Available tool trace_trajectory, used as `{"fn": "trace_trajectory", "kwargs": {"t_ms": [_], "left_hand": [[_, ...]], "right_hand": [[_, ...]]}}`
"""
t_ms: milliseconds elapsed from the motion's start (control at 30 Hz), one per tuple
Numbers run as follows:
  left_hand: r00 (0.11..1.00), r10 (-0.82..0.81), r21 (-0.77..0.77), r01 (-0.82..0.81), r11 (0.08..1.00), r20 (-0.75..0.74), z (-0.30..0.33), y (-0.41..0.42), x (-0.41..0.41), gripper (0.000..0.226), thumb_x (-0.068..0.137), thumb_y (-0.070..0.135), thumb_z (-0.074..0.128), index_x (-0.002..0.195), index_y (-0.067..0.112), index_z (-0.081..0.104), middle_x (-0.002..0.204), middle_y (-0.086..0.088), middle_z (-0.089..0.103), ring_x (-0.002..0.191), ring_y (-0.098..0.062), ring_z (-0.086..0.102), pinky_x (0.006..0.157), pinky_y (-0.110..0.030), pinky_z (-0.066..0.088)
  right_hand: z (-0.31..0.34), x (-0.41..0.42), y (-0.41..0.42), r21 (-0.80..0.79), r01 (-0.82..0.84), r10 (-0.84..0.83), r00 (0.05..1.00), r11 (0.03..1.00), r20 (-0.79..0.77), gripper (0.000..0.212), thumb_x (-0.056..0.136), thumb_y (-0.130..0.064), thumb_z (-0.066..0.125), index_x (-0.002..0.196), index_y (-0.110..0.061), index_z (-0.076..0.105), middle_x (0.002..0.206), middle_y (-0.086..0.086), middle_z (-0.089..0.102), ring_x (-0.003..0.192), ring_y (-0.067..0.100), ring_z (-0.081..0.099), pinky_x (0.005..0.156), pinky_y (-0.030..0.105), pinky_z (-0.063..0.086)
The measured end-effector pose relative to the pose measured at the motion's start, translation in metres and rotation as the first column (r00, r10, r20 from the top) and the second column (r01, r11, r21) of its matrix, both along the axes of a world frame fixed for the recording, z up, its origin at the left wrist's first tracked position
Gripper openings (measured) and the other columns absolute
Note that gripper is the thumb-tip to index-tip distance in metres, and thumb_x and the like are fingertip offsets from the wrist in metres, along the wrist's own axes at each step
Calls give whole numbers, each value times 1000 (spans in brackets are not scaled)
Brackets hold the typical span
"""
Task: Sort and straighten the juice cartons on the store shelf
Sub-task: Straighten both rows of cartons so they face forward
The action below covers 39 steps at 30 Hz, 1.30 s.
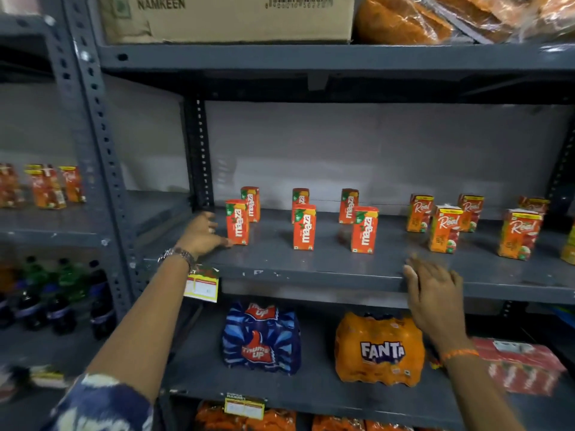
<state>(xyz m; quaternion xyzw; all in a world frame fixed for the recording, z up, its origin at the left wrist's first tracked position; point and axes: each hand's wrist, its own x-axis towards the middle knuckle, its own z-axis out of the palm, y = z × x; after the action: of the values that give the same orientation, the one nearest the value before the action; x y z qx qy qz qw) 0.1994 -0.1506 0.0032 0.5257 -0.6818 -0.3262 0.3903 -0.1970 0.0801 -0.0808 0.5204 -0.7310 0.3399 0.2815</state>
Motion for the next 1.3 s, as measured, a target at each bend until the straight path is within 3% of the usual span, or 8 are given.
{"fn": "trace_trajectory", "kwargs": {"t_ms": [200,500,667,767,867,967,1100,1300], "left_hand": [[972,-229,6,229,973,60,4,-8,3,41,77,-4,74,113,10,60,113,-13,68,95,-15,65,103,-41,48],[974,-218,-32,221,975,67,-7,-21,10,35,79,1,73,111,10,63,103,-4,70,96,-15,66,101,-42,50],[983,-182,41,181,983,16,-7,-17,19,65,72,-4,77,131,2,52,112,-21,68,109,-28,64,106,-46,45],[996,-25,54,30,998,-87,-13,-12,30,87,67,-2,82,144,3,41,132,-21,58,122,-32,57,108,-44,43],[945,278,-125,-301,945,-174,-17,15,24,64,75,11,80,133,7,54,128,-13,62,114,-28,60,104,-41,46],[844,308,-205,-428,880,-439,-22,54,1,45,77,12,78,119,12,61,114,-14,68,84,-12,63,81,-12,53],[867,96,-296,-268,917,-489,-19,110,-64,32,68,17,75,96,29,67,90,-6,72,79,-18,69,80,-28,59],[878,-394,-262,327,908,-270,0,168,-235,47,76,0,76,119,12,63,102,-3,71,93,-12,70,81,-17,53]], "right_hand": [[-17,-2,-5,-46,-14,11,998,999,-67,44,96,-34,35,120,-11,65,120,10,69,110,30,58,96,43,35],[-19,1,-9,-67,-7,3,998,998,-61,43,97,-33,35,120,-10,64,118,10,68,109,30,57,95,45,36],[-18,2,-7,-34,-36,34,997,999,-64,43,98,-34,34,121,-13,63,122,8,67,111,27,56,96,44,36],[-18,-3,-3,41,-79,82,993,996,-90,43,98,-37,35,126,-16,60,129,4,64,118,23,55,101,40,35],[-19,-16,7,91,-111,122,985,990,-123,46,98,-38,39,132,-14,57,135,6,61,125,24,54,109,38,35],[-19,-39,25,103,-85,98,987,991,-129,46,98,-36,40,134,-11,56,137,8,60,126,25,54,112,39,35],[-11,-78,57,10,-119,119,993,993,-14,40,99,-33,41,128,-11,60,129,7,63,118,23,57,107,36,40],[44,-164,64,-210,74,26,899,975,437,34,85,-16,65,117,-3,60,109,17,66,100,33,64,89,43,52]]}}
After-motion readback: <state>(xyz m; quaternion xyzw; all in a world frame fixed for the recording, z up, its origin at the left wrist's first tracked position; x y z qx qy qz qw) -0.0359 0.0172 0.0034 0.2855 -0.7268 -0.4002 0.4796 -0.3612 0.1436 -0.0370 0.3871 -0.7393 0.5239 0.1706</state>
